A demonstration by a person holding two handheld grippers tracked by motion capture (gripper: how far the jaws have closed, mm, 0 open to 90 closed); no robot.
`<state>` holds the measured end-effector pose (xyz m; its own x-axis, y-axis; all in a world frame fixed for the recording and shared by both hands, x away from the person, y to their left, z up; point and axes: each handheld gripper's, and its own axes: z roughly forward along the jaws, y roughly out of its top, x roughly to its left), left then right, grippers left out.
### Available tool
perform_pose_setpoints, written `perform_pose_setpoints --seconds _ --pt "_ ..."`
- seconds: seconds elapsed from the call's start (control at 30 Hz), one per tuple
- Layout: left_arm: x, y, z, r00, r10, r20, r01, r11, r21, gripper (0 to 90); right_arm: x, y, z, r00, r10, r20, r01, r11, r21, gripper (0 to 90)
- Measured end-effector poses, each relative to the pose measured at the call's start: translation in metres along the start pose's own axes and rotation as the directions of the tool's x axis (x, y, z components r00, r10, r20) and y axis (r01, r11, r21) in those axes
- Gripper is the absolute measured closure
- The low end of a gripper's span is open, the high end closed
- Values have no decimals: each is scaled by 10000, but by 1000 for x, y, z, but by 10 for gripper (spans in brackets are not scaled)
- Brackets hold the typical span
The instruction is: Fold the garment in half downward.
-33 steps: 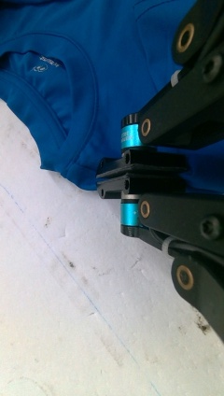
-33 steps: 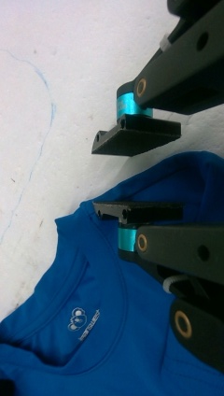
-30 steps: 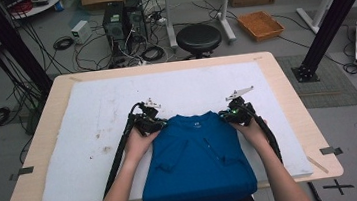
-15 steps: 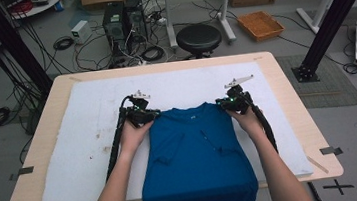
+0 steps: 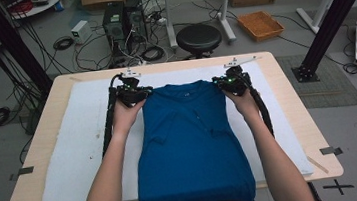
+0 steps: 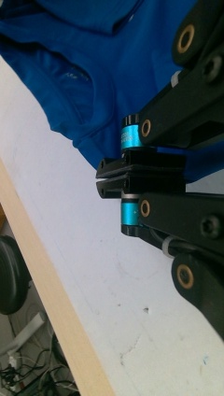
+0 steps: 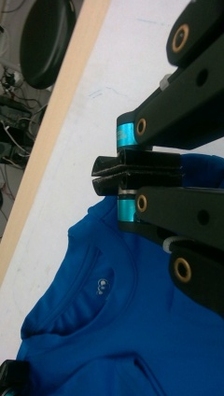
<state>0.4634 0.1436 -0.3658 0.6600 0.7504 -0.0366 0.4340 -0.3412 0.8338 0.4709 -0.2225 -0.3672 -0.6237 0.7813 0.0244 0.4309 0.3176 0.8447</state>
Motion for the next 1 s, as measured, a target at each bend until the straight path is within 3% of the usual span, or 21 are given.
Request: perform_pose_setpoints --seconds 0.1,0.13,0.23,0.43,0.6,0.63,0.67,0.7,1.0 --pt "-12 -3 -15 9992 366 137 -363 9991 -223 885 11 -6 -16 9998 -108 -136 104 9995 -313 900" --pt "-17 -5 -20 9989 431 167 -425 9985 -343 885 15 -7 -22 9999 -89 -111 87 9998 -160 899" --pt "-31 -13 -38 9980 522 369 -493 9960 -743 885 28 -17 -41 9998 -126 -120 119 9986 -522 899" --pt "-63 -43 -68 9931 996 623 -931 9908 -987 885 55 -47 -76 9998 -123 -134 113 9974 -718 899" --pt "-92 -75 -84 9813 1741 822 -1678 9827 -785 885 80 -82 -98 9995 -276 -174 264 9973 -691 898" --pt "-92 -75 -84 9813 1741 822 -1678 9827 -785 885 80 -82 -98 9995 -276 -174 264 9973 -691 898" --pt "-105 -91 -92 9740 2075 912 -2012 9768 -733 884 93 -102 -108 9988 -429 -216 416 9973 -598 898" --pt "-109 -96 -94 9720 2153 941 -2091 9753 -713 884 97 -108 -112 9988 -420 -257 405 9977 -544 898" --pt "-140 -138 -103 9441 3050 1253 -3048 9522 -212 881 125 -148 -129 9947 -1020 -81 1021 9948 41 894"
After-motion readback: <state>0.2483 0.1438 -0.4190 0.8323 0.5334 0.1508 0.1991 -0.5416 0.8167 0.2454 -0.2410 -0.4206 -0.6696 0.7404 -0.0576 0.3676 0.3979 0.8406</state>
